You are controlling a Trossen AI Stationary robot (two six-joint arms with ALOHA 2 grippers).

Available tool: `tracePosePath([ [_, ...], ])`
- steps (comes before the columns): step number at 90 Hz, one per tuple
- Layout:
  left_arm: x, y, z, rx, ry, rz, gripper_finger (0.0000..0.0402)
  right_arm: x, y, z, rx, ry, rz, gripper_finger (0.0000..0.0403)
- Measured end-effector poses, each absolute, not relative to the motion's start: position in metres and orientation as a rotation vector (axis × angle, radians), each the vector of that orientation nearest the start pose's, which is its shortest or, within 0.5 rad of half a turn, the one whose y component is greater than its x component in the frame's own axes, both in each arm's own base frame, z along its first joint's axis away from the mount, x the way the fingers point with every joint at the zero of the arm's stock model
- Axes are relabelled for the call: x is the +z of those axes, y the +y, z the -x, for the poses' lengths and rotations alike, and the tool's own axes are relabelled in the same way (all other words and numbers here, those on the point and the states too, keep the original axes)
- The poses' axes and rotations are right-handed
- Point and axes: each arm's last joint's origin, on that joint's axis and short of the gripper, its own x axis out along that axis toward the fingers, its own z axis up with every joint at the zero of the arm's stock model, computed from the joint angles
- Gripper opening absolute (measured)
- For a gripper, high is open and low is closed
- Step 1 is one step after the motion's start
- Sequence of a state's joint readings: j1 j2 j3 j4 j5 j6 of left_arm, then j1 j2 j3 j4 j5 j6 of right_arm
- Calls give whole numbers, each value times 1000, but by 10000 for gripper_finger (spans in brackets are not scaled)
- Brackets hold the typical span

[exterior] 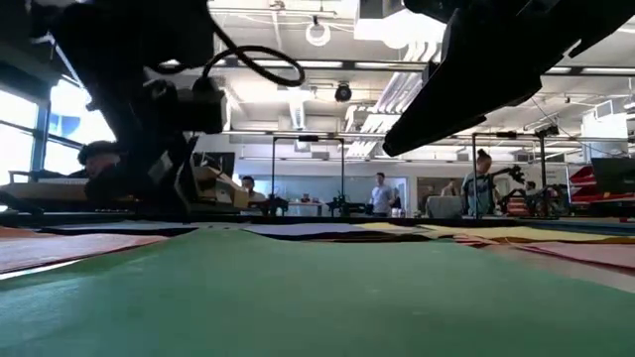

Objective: Organize paper
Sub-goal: Move the black paper on the green paper

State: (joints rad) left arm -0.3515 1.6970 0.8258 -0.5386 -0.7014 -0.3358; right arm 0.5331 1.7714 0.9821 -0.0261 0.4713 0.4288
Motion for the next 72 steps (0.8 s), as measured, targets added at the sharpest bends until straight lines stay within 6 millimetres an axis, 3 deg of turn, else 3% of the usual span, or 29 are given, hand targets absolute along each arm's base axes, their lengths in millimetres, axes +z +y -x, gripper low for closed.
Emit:
tracePosePath([
  [24,105,-69,-245,515,1074,-488,167,163,167,-310,-98,705,-27,119],
  [47,103,-64,-241,562,1053,-581,167,163,168,-310,-102,704,-38,119],
  [72,102,-49,-245,610,1078,-549,166,163,167,-310,-110,703,-58,119],
])
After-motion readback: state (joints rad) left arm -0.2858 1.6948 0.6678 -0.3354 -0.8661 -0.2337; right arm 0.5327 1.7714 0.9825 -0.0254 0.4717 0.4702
